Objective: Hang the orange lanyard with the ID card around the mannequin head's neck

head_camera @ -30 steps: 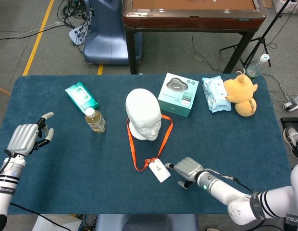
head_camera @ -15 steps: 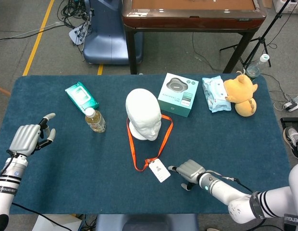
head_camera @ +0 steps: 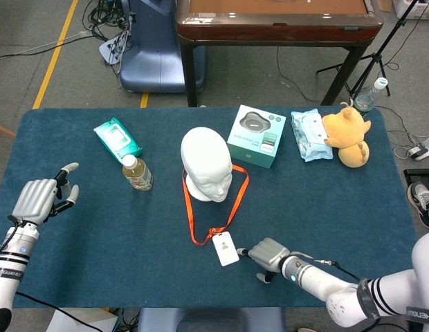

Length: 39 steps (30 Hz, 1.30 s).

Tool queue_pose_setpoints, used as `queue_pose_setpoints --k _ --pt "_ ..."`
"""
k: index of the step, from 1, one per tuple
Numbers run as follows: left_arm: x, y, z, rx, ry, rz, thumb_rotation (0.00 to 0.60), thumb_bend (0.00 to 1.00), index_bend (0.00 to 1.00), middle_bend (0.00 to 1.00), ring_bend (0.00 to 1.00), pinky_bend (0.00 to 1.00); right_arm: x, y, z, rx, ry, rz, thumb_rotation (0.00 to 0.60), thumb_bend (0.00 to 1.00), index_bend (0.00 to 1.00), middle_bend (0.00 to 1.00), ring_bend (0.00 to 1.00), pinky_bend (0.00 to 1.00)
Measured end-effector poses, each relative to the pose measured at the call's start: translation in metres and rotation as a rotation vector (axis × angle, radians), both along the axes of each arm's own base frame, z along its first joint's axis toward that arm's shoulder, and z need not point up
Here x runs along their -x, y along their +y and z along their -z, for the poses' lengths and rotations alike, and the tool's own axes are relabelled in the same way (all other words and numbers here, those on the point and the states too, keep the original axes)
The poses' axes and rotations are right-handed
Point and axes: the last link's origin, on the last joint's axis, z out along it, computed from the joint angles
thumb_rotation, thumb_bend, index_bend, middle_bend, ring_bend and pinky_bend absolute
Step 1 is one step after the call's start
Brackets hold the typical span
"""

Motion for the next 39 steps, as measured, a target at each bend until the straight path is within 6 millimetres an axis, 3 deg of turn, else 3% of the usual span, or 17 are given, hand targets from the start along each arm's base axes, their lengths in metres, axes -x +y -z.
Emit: queue_pose_setpoints --k 10,14,19,27,33,39 --pt "0.001 -0.001 -0.002 -0.005 -0.009 0.000 0.063 0.43 0.15 0.58 0.56 0.77 -0.015 0.014 -0.002 -0.032 -0.045 -0.051 0.593 0.44 0.10 0.96 0.96 1.00" --pt "0.002 -0.004 -0.002 -0.008 -0.017 -0.002 0.062 0.43 0.15 0.58 0.56 0.77 -0.014 0.011 -0.018 0.025 -0.060 -0.055 0.592 0.44 0.10 0.95 0.95 1.00" --pt "0.009 -0.006 -0.004 -0.020 -0.037 -0.019 0.053 0.43 0.15 0.58 0.56 0.77 -0.004 0.000 -0.051 0.167 -0.068 -0.033 0.581 0.44 0.10 0.83 0.83 0.98" --pt "0.024 -0.015 -0.006 -0.042 -0.068 -0.052 0.074 0.42 0.15 0.53 0.50 0.77 0.029 -0.008 -0.103 0.417 -0.051 0.033 0.580 0.38 0.08 0.57 0.57 0.76" --pt "0.037 -0.022 -0.007 -0.070 -0.076 -0.064 0.076 0.38 0.15 0.47 0.43 0.67 0.055 -0.010 -0.126 0.568 -0.031 0.073 0.583 0.28 0.08 0.37 0.32 0.51" --pt "0.048 -0.028 -0.009 -0.109 -0.061 -0.057 0.130 0.36 0.14 0.41 0.37 0.54 0.079 -0.011 -0.143 0.716 -0.037 0.069 0.586 0.16 0.08 0.30 0.23 0.44"
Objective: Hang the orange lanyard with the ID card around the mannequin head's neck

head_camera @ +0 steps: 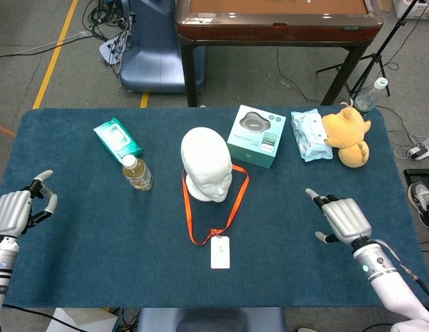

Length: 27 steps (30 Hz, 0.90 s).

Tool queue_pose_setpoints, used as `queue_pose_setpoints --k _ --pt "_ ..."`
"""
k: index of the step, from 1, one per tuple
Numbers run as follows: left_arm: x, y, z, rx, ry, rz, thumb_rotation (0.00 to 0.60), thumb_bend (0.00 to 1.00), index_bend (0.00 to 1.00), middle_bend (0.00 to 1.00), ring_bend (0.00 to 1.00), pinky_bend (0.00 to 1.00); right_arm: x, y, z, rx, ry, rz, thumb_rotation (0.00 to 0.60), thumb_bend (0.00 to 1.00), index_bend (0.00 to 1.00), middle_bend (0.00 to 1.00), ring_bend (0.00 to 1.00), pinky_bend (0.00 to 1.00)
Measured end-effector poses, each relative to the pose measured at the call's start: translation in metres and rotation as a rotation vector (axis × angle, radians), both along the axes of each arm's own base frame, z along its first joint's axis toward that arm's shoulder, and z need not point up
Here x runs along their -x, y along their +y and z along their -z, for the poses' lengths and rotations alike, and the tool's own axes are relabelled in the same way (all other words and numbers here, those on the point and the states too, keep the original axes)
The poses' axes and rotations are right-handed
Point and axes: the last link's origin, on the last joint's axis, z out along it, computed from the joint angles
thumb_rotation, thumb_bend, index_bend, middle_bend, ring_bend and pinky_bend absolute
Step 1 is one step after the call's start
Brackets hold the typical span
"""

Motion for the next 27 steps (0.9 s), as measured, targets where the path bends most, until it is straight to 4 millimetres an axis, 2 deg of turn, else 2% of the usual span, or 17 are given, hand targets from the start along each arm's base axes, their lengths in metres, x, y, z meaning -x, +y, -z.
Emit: queue_pose_setpoints --k 4,8,14,19,24,27 --pt "0.006 -0.007 -0.001 -0.036 0.005 0.010 0.155 0.34 0.13 0.37 0.32 0.48 0.012 0.004 -0.006 0.069 -0.010 -0.017 0.586 0.08 0.08 0.30 0.23 0.44" --pt "0.013 -0.019 0.000 -0.065 0.008 0.012 0.188 0.33 0.13 0.36 0.32 0.46 0.022 0.010 -0.010 0.131 -0.049 -0.035 0.585 0.02 0.08 0.30 0.23 0.44" --pt "0.021 -0.043 0.005 -0.096 0.004 0.020 0.208 0.33 0.13 0.36 0.32 0.44 0.034 0.026 -0.013 0.202 -0.069 -0.046 0.586 0.01 0.07 0.30 0.23 0.44" --pt "0.027 -0.068 0.011 -0.104 0.006 0.013 0.254 0.33 0.13 0.36 0.32 0.44 0.042 0.036 -0.016 0.246 -0.065 -0.042 0.585 0.01 0.08 0.30 0.23 0.44" --pt "0.028 -0.085 0.010 -0.133 0.017 0.009 0.268 0.33 0.13 0.36 0.32 0.43 0.046 0.045 -0.017 0.265 -0.079 -0.041 0.585 0.01 0.07 0.30 0.23 0.44" --pt "0.027 -0.091 0.011 -0.148 0.033 0.017 0.298 0.33 0.13 0.36 0.32 0.43 0.046 0.049 -0.019 0.276 -0.081 -0.050 0.584 0.01 0.08 0.30 0.23 0.44"
